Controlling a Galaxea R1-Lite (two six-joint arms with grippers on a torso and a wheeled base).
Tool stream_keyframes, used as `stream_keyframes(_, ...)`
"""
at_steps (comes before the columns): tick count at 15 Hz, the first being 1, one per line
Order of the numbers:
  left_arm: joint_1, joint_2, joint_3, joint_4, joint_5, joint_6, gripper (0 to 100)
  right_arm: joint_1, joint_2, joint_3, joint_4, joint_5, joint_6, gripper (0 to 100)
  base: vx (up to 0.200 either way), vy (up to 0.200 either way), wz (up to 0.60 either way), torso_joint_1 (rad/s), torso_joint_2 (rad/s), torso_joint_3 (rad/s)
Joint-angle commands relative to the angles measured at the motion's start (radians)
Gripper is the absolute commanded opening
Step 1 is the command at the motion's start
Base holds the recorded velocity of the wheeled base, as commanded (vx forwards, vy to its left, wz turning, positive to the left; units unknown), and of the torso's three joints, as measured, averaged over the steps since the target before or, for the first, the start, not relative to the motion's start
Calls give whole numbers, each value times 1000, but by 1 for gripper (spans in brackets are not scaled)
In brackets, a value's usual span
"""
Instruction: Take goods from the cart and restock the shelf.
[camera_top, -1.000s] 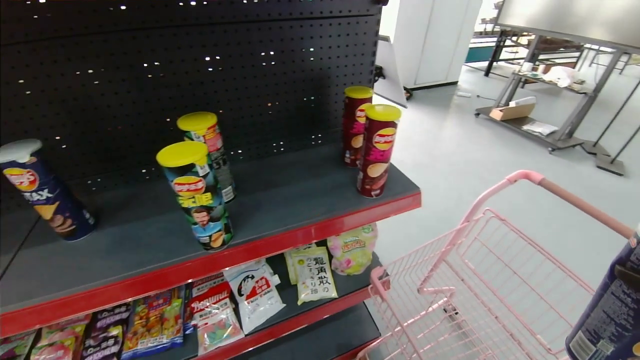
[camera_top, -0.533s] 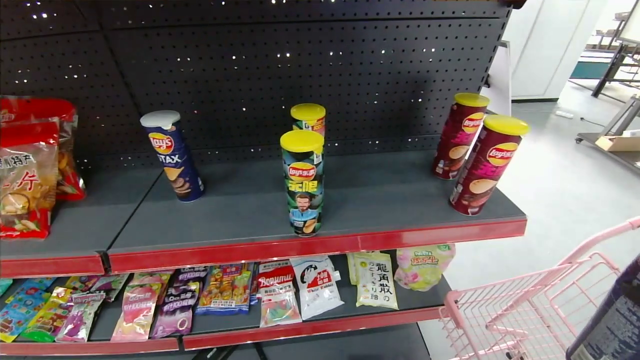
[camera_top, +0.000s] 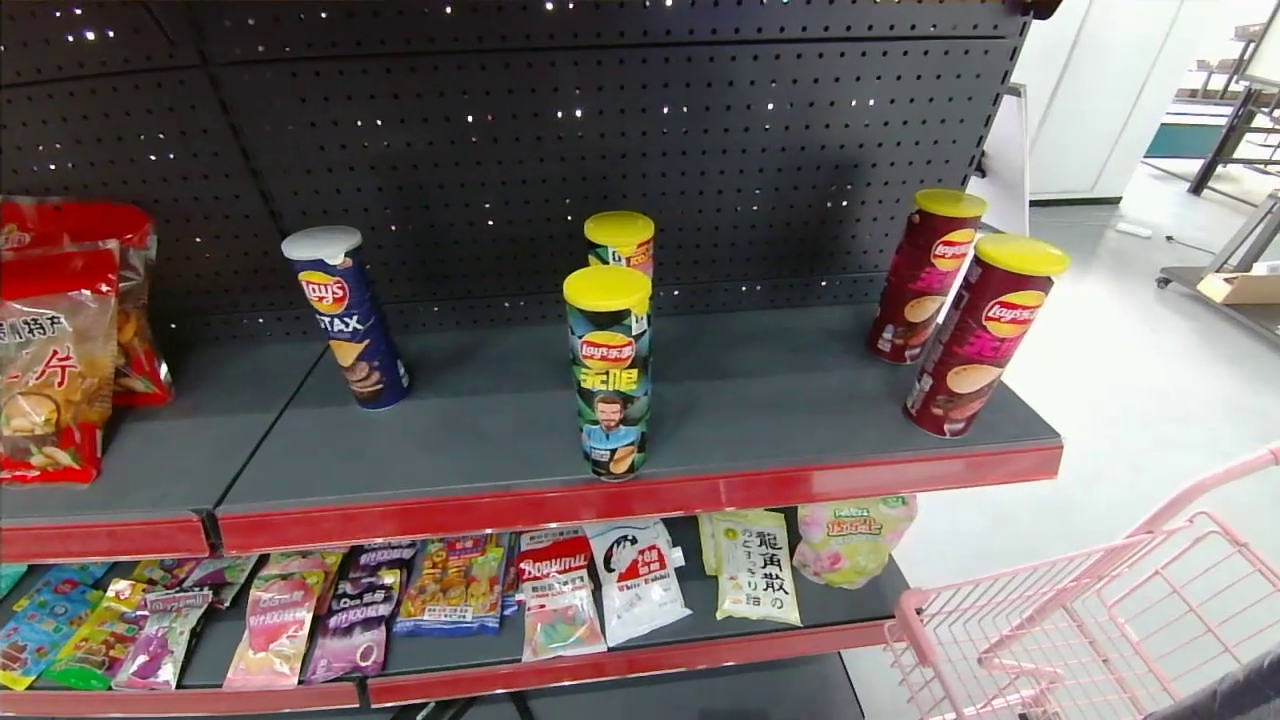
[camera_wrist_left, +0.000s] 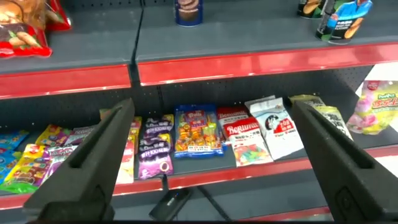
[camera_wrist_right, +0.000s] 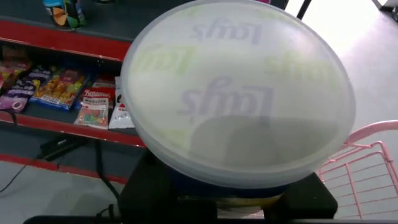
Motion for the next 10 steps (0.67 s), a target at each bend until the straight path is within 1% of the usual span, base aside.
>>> stream_keyframes(1, 1, 1, 0, 0, 0, 0, 100, 0, -65, 22, 0, 2, -1, 0, 0, 200, 0, 2, 7, 2)
stream_keyframes(10, -1, 1, 0, 0, 0, 0, 100, 0, -94, 48, 1, 1, -1, 0, 0, 200, 0, 1, 3, 1)
